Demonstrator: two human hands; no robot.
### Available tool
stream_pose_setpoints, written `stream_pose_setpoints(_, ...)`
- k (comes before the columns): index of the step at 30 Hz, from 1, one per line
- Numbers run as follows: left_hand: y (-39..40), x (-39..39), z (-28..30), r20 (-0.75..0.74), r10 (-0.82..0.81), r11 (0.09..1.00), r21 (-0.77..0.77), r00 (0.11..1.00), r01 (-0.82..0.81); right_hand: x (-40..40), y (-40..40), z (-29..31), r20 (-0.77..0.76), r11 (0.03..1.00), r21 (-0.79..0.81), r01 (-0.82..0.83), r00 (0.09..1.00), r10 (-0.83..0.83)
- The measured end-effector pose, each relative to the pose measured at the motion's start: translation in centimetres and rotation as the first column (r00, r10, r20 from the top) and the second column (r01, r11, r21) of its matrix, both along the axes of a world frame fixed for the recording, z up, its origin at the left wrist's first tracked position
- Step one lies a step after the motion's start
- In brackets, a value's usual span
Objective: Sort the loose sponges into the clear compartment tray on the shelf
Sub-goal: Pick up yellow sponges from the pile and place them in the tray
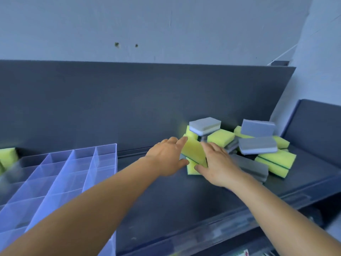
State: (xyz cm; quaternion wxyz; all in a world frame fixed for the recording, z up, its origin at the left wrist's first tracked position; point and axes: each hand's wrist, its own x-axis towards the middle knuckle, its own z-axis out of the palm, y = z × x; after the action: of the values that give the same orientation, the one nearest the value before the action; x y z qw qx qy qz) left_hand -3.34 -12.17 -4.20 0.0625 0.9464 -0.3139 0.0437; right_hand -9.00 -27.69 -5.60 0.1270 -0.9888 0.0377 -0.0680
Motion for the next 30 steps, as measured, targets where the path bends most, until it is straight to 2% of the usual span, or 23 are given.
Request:
stream_pose_setpoints(6, -2.7, 2.5, -0.8, -0.078, 0.117, 0.993, -0.012, 0.99, -0.118, 1.3, -1.8, -1.3, 0.005, 0.997, 0.071, -0.043, 0.999, 0.043)
stream_pose_setpoints(14, -1.2, 3.3, -0.7, -0.201, 0.164, 0.951, -0.229, 0.966, -0.209, 2.8, -1.4, -1.9, 0.033, 0.975, 0.215, -0.055, 0.998, 0.049)
stream_pose_setpoints(18, 1.2, 4.0, -0.6, -0.232, 0.174, 0.953, -0.207, 0.957, -0.223, 3.7, -0.6, -1.9, -0.118, 0.968, 0.248, -0.029, 0.991, 0.06)
stream_pose_setpoints(21, 2.6, 4.1, -1.1, -0.251, 0.177, 0.95, -0.208, 0.951, -0.232, 4.1, 0.2, -2.3, -0.22, 0.925, 0.38, 0.009, 0.972, 0.082)
stream_pose_setpoints(26, 4.0, 3.3, -1.4, -0.299, 0.177, 0.927, -0.27, 0.938, -0.261, 4.8, 1.4, -2.9, -0.164, 0.812, 0.583, 0.029, 0.983, 0.083)
stream_pose_setpoints(30, 6.0, 2.4, -0.5, -0.295, 0.162, 0.899, -0.349, 0.942, -0.264, 4.3, 1.6, -2.1, -0.07, 0.81, 0.582, -0.067, 0.989, 0.132)
